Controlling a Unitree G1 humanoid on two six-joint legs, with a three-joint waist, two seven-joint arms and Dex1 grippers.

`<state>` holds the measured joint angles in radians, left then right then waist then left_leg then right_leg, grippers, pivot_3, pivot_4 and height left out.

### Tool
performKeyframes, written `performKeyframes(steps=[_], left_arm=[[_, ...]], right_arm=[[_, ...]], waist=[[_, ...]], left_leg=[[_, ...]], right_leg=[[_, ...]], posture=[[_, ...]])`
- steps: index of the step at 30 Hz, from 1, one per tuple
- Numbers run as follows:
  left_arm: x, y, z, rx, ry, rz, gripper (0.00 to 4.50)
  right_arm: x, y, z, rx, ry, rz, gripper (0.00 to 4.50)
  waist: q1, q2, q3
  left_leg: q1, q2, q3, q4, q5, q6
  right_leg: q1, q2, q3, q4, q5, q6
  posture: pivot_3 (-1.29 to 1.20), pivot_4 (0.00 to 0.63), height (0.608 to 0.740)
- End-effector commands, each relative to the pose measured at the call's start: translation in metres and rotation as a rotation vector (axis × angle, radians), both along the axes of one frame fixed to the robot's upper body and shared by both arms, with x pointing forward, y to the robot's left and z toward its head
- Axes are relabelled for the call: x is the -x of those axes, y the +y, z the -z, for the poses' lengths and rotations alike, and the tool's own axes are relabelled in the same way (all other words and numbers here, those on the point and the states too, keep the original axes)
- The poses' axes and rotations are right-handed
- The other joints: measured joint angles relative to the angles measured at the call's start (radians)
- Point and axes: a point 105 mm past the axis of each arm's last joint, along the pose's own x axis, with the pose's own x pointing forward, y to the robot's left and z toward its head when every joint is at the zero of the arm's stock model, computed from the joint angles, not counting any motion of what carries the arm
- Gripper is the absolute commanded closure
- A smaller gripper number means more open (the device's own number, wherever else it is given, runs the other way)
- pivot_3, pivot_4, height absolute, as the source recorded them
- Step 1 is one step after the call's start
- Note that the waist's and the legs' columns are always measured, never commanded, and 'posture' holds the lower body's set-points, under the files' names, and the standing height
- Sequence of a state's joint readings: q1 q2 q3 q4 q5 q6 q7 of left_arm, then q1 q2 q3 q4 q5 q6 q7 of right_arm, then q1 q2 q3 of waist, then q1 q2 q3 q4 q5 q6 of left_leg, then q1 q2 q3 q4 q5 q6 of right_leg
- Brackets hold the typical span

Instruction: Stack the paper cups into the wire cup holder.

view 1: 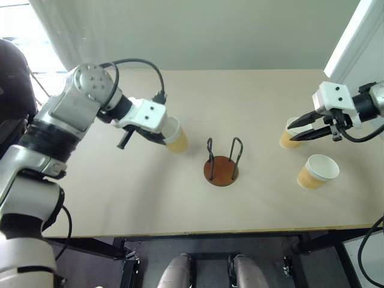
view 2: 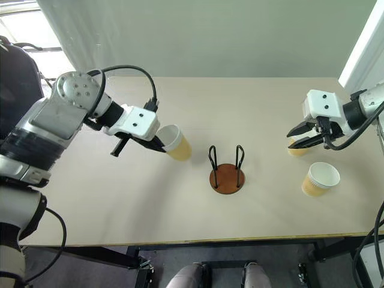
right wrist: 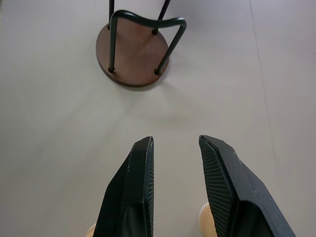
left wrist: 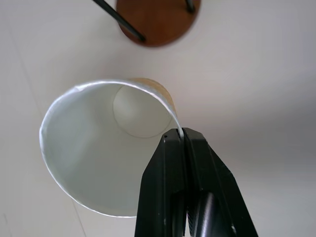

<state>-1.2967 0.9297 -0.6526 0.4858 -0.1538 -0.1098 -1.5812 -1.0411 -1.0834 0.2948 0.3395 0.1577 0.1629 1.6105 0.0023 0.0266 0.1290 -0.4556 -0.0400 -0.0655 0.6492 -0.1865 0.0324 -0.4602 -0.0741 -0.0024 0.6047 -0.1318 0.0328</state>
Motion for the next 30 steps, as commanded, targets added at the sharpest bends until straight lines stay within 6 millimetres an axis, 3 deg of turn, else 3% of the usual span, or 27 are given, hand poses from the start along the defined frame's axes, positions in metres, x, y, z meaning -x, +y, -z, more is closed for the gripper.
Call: performKeyframes(steps=[1, 9, 19, 30], left_arm=[[0.004, -0.010, -0.023, 0.032, -0.010, 0.049, 4.48], [0.004, -0.024, -0.040, 0.065, -0.016, 0.090, 4.48], [0.013, -0.062, -0.069, 0.101, -0.025, 0.197, 4.48], [0.017, -0.081, -0.056, 0.009, -0.038, 0.317, 4.48]], right_arm=[[0.004, 0.002, -0.013, -0.062, -0.025, -0.016, 3.09], [0.005, 0.009, -0.018, -0.208, 0.024, -0.013, 3.09], [0.008, 0.004, -0.014, -0.198, 0.035, 0.007, 3.09], [0.018, -0.006, -0.014, -0.178, 0.071, 0.053, 3.09]], waist=[[0.000, 0.000, 0.000], [0.000, 0.000, 0.000], [0.009, 0.000, 0.000], [0.008, 0.000, 0.000]], left_leg=[[0.000, 0.000, 0.000, 0.000, 0.000, 0.000], [-0.001, 0.000, 0.000, 0.000, 0.000, 0.003], [-0.004, 0.000, 0.000, 0.001, -0.001, 0.005], [-0.005, 0.000, 0.001, 0.003, -0.003, 0.006]], right_leg=[[0.000, 0.000, 0.000, 0.000, 0.000, 0.000], [0.000, 0.000, 0.000, 0.000, -0.002, 0.004], [0.000, 0.000, 0.000, -0.001, -0.004, 0.006], [0.000, 0.000, -0.001, -0.001, -0.006, 0.010]], posture=[[0.00, 0.150, 0.740], [0.00, 0.150, 0.740], [0.00, 0.150, 0.740], [0.00, 0.150, 0.740]])
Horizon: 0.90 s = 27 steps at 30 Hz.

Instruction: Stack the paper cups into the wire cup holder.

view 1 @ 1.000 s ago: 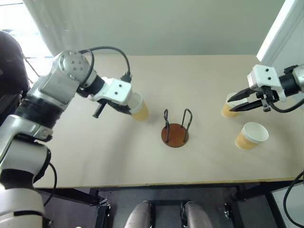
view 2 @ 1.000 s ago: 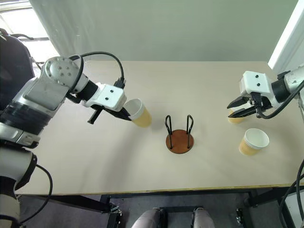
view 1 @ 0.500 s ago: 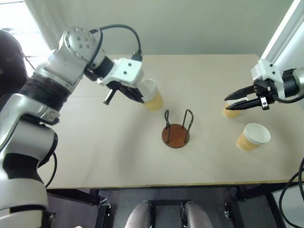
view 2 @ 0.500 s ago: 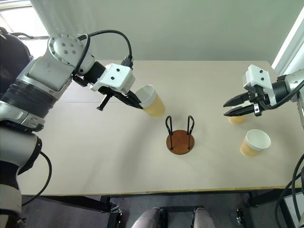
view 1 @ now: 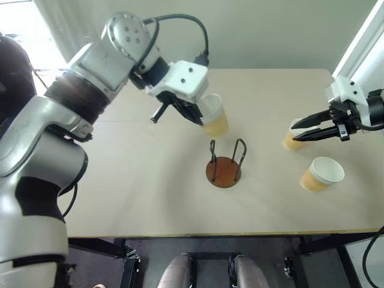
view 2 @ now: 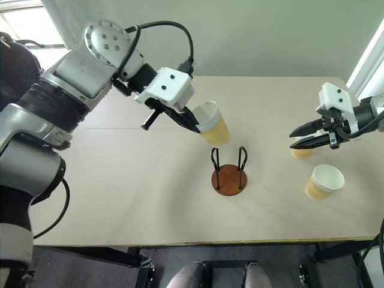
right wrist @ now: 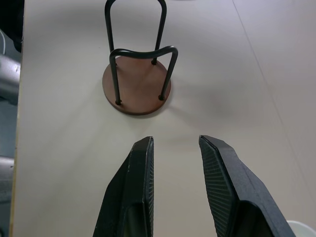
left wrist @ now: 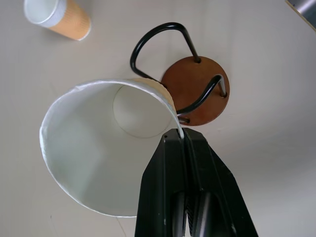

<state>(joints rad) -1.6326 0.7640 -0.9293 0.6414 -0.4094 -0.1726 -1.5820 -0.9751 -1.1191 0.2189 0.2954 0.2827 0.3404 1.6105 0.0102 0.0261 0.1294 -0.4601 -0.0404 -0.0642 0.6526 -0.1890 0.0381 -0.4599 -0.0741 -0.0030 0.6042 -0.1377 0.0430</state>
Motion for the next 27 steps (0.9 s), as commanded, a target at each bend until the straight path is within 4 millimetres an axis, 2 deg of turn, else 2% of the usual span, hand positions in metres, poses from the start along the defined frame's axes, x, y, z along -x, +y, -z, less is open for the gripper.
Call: performKeyframes(steps=[1, 9, 18, 27], left_arm=[[0.009, -0.003, -0.006, -0.022, -0.020, 0.070, 4.48], [0.010, -0.010, -0.003, -0.012, -0.007, 0.101, 4.48], [0.012, -0.021, -0.016, 0.008, -0.057, 0.145, 4.48], [0.020, -0.030, -0.007, -0.010, -0.031, 0.196, 4.48]], right_arm=[[0.008, 0.000, -0.011, -0.002, -0.030, -0.016, 3.09], [0.009, -0.003, -0.010, 0.023, -0.031, -0.006, 3.09], [0.009, -0.004, -0.010, 0.027, -0.034, -0.003, 3.09], [0.008, -0.005, -0.011, 0.034, -0.040, 0.000, 3.09]], waist=[[0.000, 0.000, 0.000], [0.002, 0.000, 0.000], [0.002, 0.000, 0.000], [0.003, 0.000, 0.000]], left_leg=[[0.000, 0.000, 0.000, 0.001, 0.000, 0.000], [-0.001, 0.000, 0.001, 0.011, -0.005, 0.005], [0.000, 0.000, 0.001, 0.014, -0.006, 0.007], [0.000, 0.000, 0.002, 0.014, -0.008, 0.007]], right_leg=[[0.000, 0.000, 0.000, 0.000, 0.000, 0.000], [0.003, 0.000, 0.000, 0.003, -0.002, 0.003], [0.006, -0.001, 0.001, 0.003, -0.002, 0.003], [0.006, -0.001, 0.001, 0.003, -0.003, 0.006]], posture=[[0.00, 0.150, 0.740], [0.00, 0.150, 0.740], [0.00, 0.150, 0.740], [0.00, 0.150, 0.740]])
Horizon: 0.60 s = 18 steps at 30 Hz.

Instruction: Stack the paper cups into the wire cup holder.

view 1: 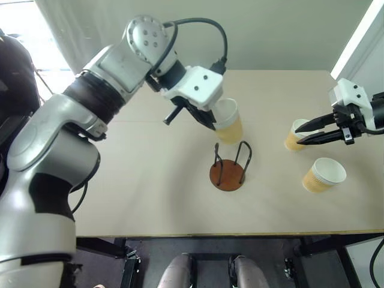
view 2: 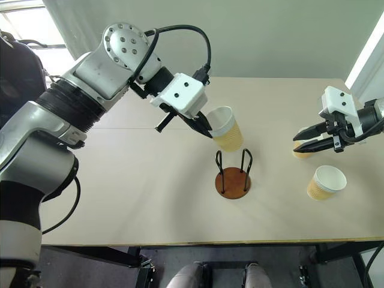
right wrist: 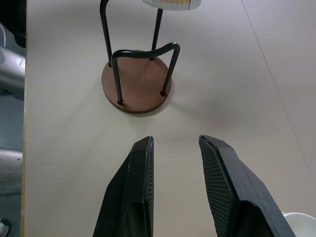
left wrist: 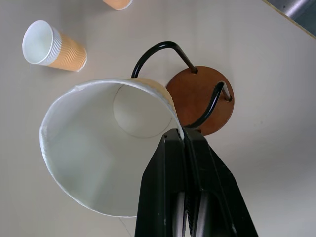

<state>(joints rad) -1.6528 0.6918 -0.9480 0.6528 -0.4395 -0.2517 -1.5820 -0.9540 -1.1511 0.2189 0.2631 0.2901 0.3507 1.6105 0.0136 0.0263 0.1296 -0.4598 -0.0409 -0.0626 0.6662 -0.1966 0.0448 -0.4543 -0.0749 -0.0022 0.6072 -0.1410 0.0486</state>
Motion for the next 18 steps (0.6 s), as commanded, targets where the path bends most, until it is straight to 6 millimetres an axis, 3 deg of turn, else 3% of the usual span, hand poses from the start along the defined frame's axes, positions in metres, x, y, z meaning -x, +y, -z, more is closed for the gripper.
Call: performKeyframes(steps=[1, 10, 18], left_arm=[[0.013, -0.004, -0.006, -0.016, -0.002, 0.064, 4.48], [0.025, -0.009, 0.008, -0.049, 0.047, 0.104, 4.48], [0.021, -0.005, 0.013, -0.078, 0.034, 0.088, 4.48]], right_arm=[[0.004, -0.001, -0.011, 0.011, -0.046, -0.010, 3.09], [0.003, -0.001, -0.011, 0.012, -0.049, -0.010, 3.09], [0.001, 0.000, -0.011, 0.012, -0.052, -0.011, 3.09]], waist=[[0.000, 0.000, 0.000], [0.000, 0.000, 0.000], [-0.001, 0.000, 0.000]], left_leg=[[0.000, 0.000, 0.000, 0.000, 0.000, 0.000], [0.001, 0.000, 0.001, 0.000, -0.001, 0.000], [0.001, 0.000, 0.001, 0.001, -0.001, 0.000]], right_leg=[[0.000, 0.000, 0.000, 0.000, 0.000, 0.000], [0.000, 0.000, 0.000, 0.000, -0.001, 0.001], [0.001, 0.000, 0.001, 0.001, -0.001, 0.001]], posture=[[0.00, 0.150, 0.740], [0.00, 0.150, 0.740], [0.00, 0.150, 0.740]])
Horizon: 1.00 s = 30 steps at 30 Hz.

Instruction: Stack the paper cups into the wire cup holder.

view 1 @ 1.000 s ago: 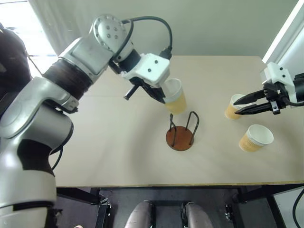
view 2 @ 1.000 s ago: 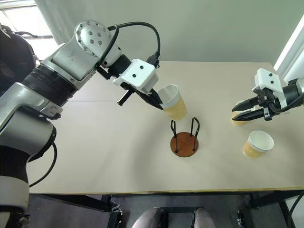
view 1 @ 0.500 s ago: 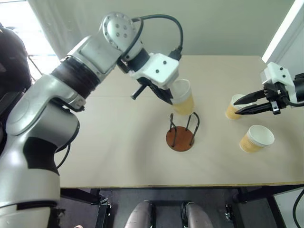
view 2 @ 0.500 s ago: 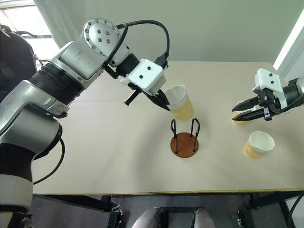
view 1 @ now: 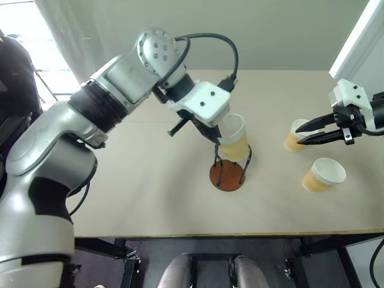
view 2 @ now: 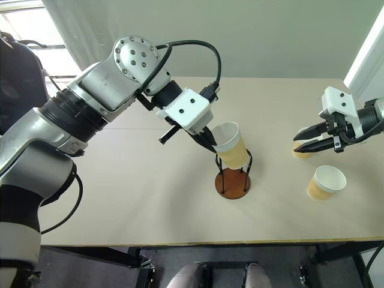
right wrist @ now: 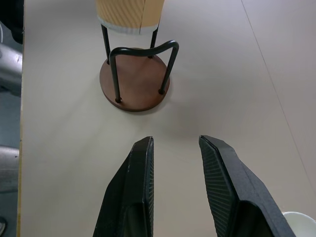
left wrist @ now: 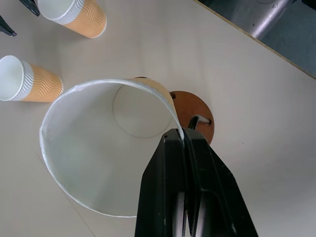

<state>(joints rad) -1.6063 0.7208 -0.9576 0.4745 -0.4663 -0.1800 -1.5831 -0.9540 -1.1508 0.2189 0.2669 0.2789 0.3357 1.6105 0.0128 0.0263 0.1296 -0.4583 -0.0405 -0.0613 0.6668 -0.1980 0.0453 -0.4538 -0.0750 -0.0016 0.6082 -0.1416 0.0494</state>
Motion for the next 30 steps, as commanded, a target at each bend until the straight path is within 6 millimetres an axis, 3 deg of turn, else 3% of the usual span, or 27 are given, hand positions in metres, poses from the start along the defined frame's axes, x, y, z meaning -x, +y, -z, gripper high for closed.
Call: performKeyframes(steps=[1, 2, 5, 14, 16, 23, 27, 30], left_arm=[[0.001, 0.004, -0.001, -0.045, -0.024, 0.011, 4.48], [0.000, 0.005, 0.000, -0.050, -0.031, 0.009, 4.48], [-0.002, 0.007, 0.001, -0.071, -0.049, 0.005, 3.83], [-0.004, 0.009, 0.000, -0.060, -0.039, -0.003, 0.54], [-0.005, 0.006, -0.005, -0.019, -0.028, -0.008, 0.01], [-0.018, -0.011, -0.046, 0.341, 0.075, -0.094, 0.01], [-0.031, 0.011, -0.072, 0.570, 0.246, -0.258, 0.01], [-0.036, 0.037, -0.075, 0.644, 0.351, -0.350, 0.01]], right_arm=[[0.002, 0.001, -0.011, -0.001, -0.044, -0.010, 3.09], [0.002, 0.001, -0.011, -0.001, -0.045, -0.010, 3.09], [0.002, 0.000, -0.011, 0.000, -0.045, -0.008, 3.09], [0.000, 0.000, -0.010, 0.009, -0.051, -0.005, 3.09], [-0.001, -0.001, -0.010, 0.010, -0.052, -0.003, 3.09], [-0.003, 0.000, -0.008, 0.000, -0.056, 0.008, 3.09], [-0.007, 0.000, -0.006, -0.022, -0.057, 0.031, 3.09], [-0.010, -0.003, -0.004, -0.029, -0.062, 0.054, 3.09]], waist=[[0.000, 0.000, 0.000], [0.000, 0.000, 0.000], [0.000, 0.000, 0.000], [0.001, 0.000, 0.000], [0.000, 0.000, 0.000], [0.003, 0.000, 0.000], [-0.002, 0.000, 0.000], [-0.007, 0.000, 0.000]], left_leg=[[0.000, 0.000, 0.000, 0.000, 0.000, 0.000], [0.000, 0.000, 0.000, 0.000, 0.000, 0.000], [0.000, 0.000, 0.000, 0.000, 0.000, 0.000], [0.000, 0.000, 0.000, 0.000, 0.000, 0.000], [0.000, 0.000, 0.000, 0.000, 0.000, 0.000], [0.000, 0.000, 0.000, 0.001, 0.000, 0.001], [0.002, 0.000, 0.001, -0.001, 0.000, 0.000], [0.003, 0.001, 0.002, -0.002, 0.000, 0.000]], right_leg=[[0.000, 0.000, 0.000, 0.000, 0.000, 0.000], [0.000, 0.000, 0.000, 0.000, 0.000, 0.000], [0.000, 0.000, 0.000, 0.000, 0.000, 0.000], [0.000, 0.000, 0.000, 0.000, 0.000, 0.000], [0.000, 0.000, 0.000, 0.000, 0.000, 0.000], [0.001, 0.000, 0.000, -0.001, 0.000, 0.000], [0.001, 0.000, 0.000, 0.000, 0.000, 0.001], [0.001, 0.000, 0.001, 0.000, 0.000, 0.001]], posture=[[0.00, 0.150, 0.740], [0.00, 0.150, 0.740], [0.00, 0.150, 0.740], [0.00, 0.150, 0.740], [0.00, 0.150, 0.740], [0.00, 0.150, 0.740], [0.00, 0.150, 0.740], [0.00, 0.150, 0.740]])
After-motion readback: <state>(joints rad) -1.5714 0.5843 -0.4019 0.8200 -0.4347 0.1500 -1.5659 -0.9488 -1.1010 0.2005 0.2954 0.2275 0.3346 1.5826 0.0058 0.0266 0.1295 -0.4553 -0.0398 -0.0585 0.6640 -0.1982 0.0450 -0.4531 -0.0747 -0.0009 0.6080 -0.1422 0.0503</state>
